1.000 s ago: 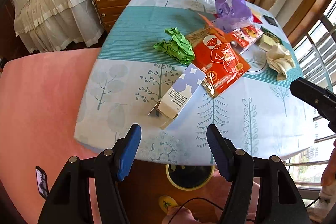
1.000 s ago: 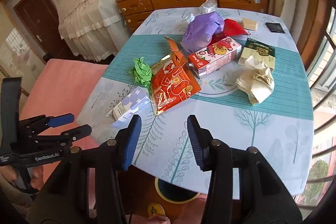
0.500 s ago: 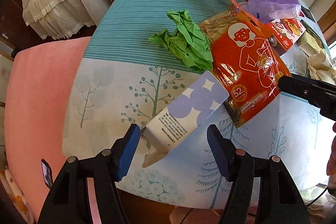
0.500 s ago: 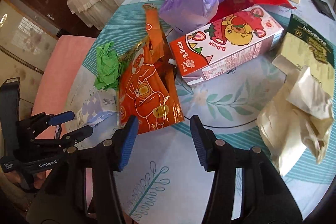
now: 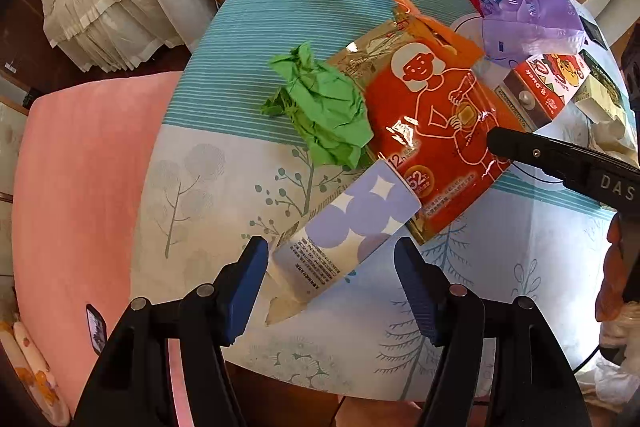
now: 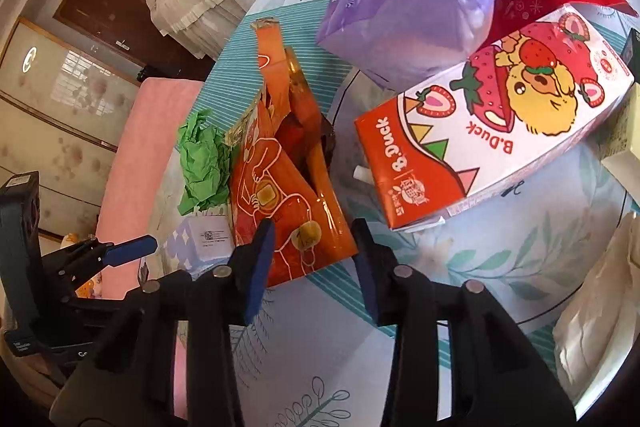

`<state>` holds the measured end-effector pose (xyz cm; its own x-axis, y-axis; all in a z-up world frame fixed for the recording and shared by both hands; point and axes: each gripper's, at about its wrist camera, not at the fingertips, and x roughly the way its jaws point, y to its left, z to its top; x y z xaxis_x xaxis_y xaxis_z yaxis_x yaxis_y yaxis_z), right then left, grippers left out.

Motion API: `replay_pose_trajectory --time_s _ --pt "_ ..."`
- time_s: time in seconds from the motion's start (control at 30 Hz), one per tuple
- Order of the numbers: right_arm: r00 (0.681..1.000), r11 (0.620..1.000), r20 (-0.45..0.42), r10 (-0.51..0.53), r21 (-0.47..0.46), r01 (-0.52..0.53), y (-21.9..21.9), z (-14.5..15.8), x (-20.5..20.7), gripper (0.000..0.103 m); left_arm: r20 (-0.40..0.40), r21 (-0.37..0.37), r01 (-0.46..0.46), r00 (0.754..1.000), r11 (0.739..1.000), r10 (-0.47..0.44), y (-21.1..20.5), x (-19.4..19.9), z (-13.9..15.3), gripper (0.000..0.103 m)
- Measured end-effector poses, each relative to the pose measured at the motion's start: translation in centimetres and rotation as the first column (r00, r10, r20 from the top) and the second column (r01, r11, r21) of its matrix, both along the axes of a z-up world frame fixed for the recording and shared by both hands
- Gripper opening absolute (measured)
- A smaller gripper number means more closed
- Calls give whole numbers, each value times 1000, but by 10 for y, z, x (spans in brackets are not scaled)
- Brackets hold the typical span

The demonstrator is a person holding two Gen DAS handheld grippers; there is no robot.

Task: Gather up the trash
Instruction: 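Grasp the white-and-purple carton with the left tool while the right tool grasps the orange bag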

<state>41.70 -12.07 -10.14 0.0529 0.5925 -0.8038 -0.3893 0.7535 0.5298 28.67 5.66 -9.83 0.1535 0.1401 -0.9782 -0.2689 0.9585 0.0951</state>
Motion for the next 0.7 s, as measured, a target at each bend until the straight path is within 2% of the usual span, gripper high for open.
replay_pose_trajectory --time_s 0.07,0.23,0.33,0.7 --pt "1000 1000 -4 -4 8 4 1 0 4 26 -2 6 24 1000 1000 -24 -1 1 4 67" --pt "1000 999 12 16 49 -16 -7 7 2 6 -29 27 89 996 996 -88 -2 -1 7 67" --pt "999 997 42 33 66 -35 -9 18 -2 0 -44 46 113 993 993 -111 -1 -4 4 67" --pt "987 995 150 50 76 -62 -13 82 -40 0 -85 -6 107 991 994 -107 14 1 -23 66"
